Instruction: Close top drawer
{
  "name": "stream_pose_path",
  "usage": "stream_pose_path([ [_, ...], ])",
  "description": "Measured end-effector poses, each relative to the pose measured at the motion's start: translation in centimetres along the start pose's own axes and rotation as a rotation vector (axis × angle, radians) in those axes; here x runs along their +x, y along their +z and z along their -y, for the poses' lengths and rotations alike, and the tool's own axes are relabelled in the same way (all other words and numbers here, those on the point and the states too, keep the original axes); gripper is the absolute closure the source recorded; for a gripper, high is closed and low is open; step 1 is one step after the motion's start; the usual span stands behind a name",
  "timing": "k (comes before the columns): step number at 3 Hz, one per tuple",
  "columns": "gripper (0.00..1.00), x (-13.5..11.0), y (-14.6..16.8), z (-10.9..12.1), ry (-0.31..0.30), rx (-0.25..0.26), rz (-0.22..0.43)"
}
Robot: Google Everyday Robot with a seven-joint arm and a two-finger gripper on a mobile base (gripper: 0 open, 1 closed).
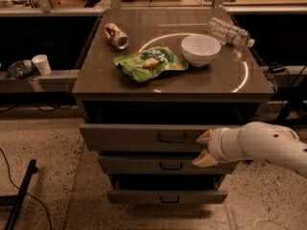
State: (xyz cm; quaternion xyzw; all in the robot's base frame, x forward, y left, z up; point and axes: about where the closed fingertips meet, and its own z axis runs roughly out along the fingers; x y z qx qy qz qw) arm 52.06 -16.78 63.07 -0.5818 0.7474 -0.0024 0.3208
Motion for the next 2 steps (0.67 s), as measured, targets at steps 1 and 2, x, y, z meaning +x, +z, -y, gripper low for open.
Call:
stream_pose_path([
  [1,0.0,0.03,-0.24,-0.78,0.005,-0.006,0.026],
  [2,0.0,0.03,-0.24,-0.78,0.005,-0.006,0.026],
])
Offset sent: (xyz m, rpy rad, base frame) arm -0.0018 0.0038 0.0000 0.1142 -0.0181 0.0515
